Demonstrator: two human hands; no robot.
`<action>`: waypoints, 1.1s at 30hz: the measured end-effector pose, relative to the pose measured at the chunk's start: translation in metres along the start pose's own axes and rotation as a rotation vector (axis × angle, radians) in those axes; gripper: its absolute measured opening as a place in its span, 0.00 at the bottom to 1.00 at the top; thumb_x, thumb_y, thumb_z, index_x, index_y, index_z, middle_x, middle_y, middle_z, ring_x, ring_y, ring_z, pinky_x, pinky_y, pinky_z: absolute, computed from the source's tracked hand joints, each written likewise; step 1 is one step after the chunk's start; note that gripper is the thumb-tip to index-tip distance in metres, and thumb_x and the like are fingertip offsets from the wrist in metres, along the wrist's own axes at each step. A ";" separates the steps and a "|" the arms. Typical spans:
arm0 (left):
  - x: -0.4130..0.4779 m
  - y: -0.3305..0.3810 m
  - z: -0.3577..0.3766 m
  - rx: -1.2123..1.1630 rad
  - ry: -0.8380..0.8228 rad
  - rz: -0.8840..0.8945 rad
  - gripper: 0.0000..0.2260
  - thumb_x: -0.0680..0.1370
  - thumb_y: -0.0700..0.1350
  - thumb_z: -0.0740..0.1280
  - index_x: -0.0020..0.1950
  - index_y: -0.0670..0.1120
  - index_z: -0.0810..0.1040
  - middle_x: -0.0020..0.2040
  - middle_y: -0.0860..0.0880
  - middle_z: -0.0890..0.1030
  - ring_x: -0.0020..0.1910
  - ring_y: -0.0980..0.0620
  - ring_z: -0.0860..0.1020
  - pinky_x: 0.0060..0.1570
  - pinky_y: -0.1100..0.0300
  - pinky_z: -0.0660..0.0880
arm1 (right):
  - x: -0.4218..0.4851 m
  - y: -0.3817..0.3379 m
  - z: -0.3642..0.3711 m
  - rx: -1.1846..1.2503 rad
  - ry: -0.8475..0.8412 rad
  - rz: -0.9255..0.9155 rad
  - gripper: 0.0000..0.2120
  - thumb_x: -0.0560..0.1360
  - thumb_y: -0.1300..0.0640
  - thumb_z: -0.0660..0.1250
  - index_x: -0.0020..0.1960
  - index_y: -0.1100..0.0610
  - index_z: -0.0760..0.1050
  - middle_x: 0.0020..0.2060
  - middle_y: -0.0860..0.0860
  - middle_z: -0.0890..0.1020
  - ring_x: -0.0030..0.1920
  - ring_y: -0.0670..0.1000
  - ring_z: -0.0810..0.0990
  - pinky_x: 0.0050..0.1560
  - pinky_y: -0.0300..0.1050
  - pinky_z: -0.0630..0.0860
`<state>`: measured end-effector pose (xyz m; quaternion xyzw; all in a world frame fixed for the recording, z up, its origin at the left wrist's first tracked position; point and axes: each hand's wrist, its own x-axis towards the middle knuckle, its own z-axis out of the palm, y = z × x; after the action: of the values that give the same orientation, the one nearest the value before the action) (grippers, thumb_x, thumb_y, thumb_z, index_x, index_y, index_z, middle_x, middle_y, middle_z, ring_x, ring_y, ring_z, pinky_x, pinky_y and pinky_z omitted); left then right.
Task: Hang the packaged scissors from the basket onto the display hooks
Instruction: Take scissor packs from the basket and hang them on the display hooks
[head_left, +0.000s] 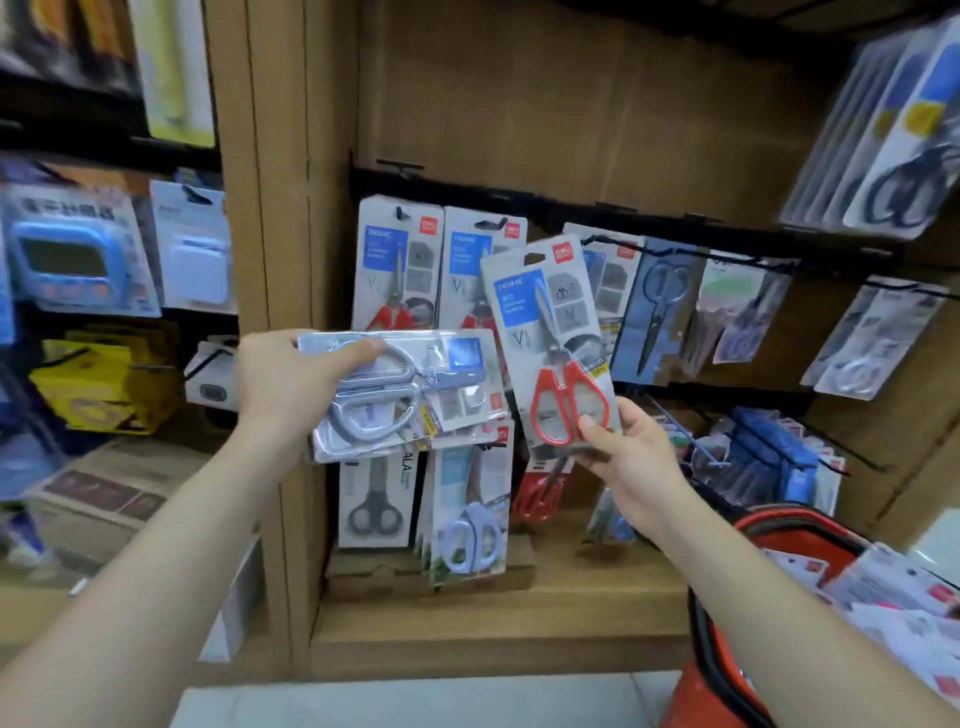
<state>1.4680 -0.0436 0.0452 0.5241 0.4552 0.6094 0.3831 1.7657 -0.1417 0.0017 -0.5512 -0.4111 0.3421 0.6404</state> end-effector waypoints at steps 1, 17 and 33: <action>0.001 -0.001 -0.002 -0.015 -0.002 -0.017 0.12 0.65 0.47 0.85 0.38 0.44 0.85 0.34 0.49 0.86 0.39 0.47 0.87 0.44 0.46 0.85 | 0.000 0.001 0.001 0.005 0.000 0.000 0.11 0.80 0.65 0.68 0.61 0.58 0.79 0.52 0.56 0.87 0.52 0.57 0.87 0.60 0.60 0.79; 0.009 0.031 -0.024 -0.029 0.200 0.034 0.19 0.64 0.54 0.85 0.40 0.42 0.82 0.37 0.47 0.85 0.31 0.53 0.85 0.34 0.53 0.83 | 0.036 -0.005 0.036 0.102 0.004 -0.042 0.12 0.80 0.63 0.69 0.63 0.57 0.80 0.54 0.55 0.87 0.54 0.54 0.86 0.51 0.47 0.80; 0.004 0.041 -0.062 -0.179 0.112 0.058 0.21 0.66 0.45 0.84 0.53 0.37 0.83 0.49 0.37 0.87 0.45 0.40 0.87 0.46 0.41 0.85 | 0.056 0.009 0.081 -0.416 0.357 -0.124 0.22 0.69 0.37 0.76 0.54 0.53 0.85 0.48 0.52 0.86 0.52 0.54 0.84 0.58 0.55 0.80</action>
<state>1.4067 -0.0615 0.0831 0.4660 0.4042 0.6868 0.3844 1.7161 -0.0560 0.0054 -0.6960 -0.3862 0.1081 0.5956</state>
